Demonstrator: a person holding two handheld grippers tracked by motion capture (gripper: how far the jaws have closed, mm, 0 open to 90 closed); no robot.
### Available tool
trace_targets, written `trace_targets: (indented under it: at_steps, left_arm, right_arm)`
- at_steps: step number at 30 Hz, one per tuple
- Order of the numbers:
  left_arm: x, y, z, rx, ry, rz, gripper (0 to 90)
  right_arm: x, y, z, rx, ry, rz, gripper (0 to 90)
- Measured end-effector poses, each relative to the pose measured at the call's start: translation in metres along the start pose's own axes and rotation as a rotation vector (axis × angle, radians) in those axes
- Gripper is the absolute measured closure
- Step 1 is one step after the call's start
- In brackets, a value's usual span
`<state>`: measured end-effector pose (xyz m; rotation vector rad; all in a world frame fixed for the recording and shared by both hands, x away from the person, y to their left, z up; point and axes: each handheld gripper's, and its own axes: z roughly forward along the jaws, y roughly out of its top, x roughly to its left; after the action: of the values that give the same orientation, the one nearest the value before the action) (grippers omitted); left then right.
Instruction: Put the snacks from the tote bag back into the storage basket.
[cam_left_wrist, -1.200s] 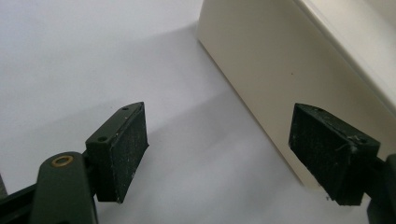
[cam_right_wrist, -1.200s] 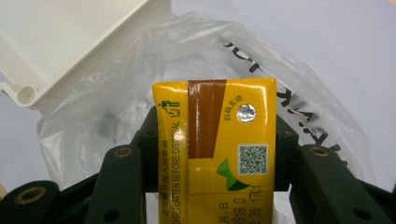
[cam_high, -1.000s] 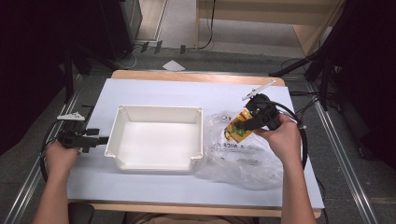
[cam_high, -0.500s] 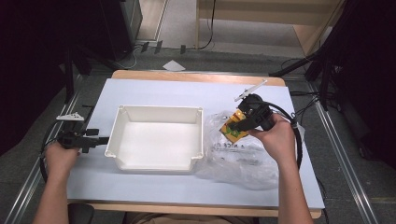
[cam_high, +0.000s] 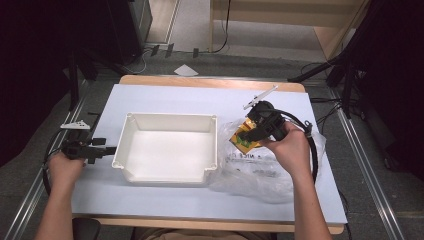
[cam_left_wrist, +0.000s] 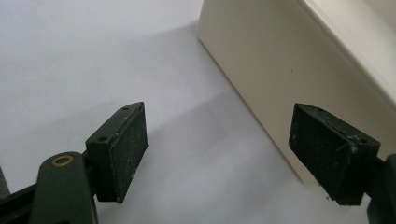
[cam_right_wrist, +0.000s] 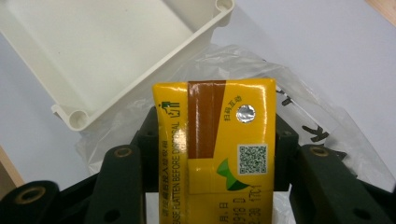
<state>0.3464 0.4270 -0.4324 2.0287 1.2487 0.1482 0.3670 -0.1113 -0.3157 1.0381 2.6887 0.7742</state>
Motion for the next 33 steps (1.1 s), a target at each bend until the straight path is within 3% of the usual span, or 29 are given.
trace_targets:
  at_steps: [15, 33]
  left_arm:
    - [0.0, 0.0, 0.0, 0.001, -0.006, -0.003, 20.8]
    - [0.0, 0.0, 0.001, -0.011, -0.011, -0.006, 20.7]
  right_arm:
    - [0.013, 0.013, -0.004, -0.021, 0.004, -0.045, 54.0]
    - [0.016, 0.036, 0.003, -0.003, 0.018, -0.076, 53.9]
